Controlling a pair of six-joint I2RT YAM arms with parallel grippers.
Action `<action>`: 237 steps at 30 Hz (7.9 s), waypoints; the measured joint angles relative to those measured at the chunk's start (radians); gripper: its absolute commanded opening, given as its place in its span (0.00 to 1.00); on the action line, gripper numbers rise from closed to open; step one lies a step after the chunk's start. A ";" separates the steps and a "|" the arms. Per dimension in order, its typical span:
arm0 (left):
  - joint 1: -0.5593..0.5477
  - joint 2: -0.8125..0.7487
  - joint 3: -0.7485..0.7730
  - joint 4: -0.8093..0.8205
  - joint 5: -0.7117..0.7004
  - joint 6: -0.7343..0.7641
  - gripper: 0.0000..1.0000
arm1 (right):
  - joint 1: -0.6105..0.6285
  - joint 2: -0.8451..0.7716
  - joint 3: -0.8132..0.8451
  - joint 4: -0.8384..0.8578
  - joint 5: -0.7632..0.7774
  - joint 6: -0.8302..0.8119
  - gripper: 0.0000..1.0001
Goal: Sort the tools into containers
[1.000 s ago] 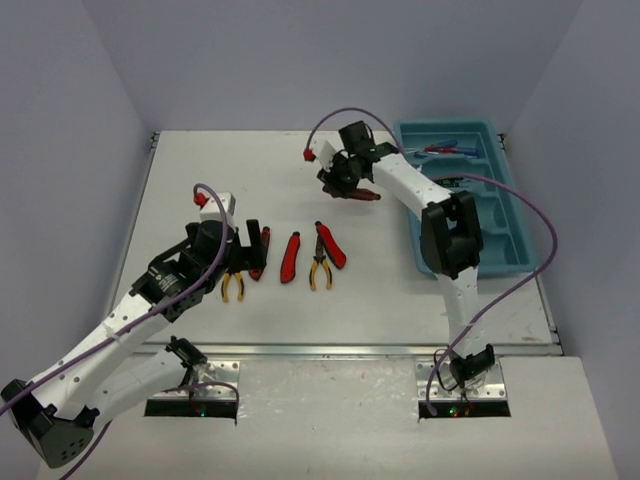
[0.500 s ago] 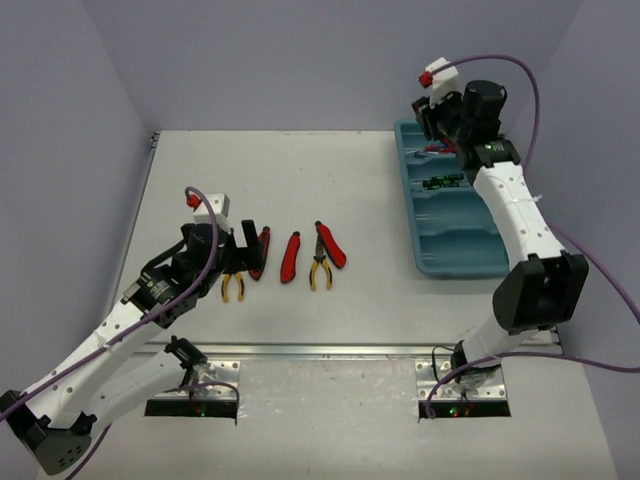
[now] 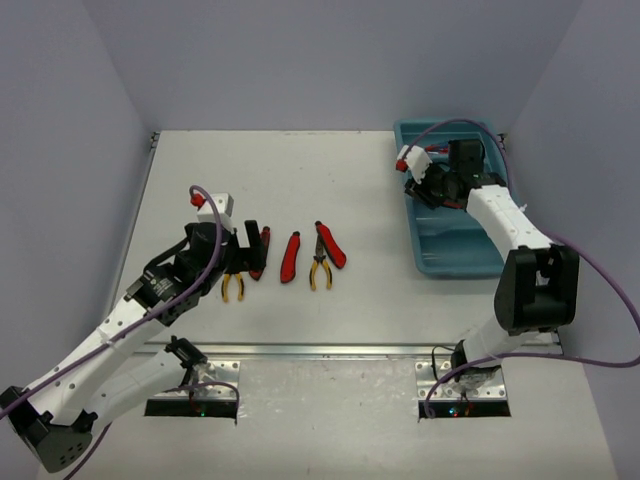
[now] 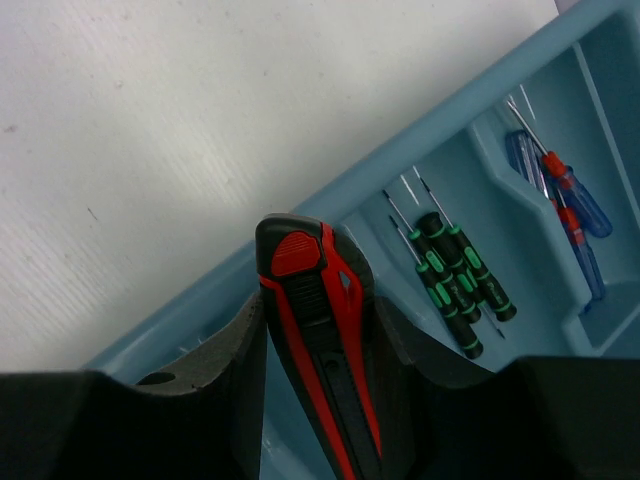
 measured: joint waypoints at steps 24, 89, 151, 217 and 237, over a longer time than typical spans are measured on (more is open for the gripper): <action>0.000 0.040 0.000 0.008 0.018 0.005 1.00 | -0.086 0.117 -0.055 -0.111 0.079 -0.353 0.08; 0.006 0.025 0.000 0.006 -0.024 -0.003 1.00 | 0.600 0.519 0.291 -0.151 0.403 1.080 0.13; 0.019 0.156 0.034 -0.032 -0.063 -0.071 1.00 | -0.215 -0.102 -0.076 0.106 0.458 2.029 0.99; -0.252 0.419 0.109 0.312 0.188 -0.539 0.00 | 0.645 -0.331 -0.597 0.694 -0.169 1.451 0.21; -0.271 0.252 0.303 0.007 -0.218 -0.436 1.00 | 0.185 -0.532 -0.655 0.444 0.309 1.650 0.00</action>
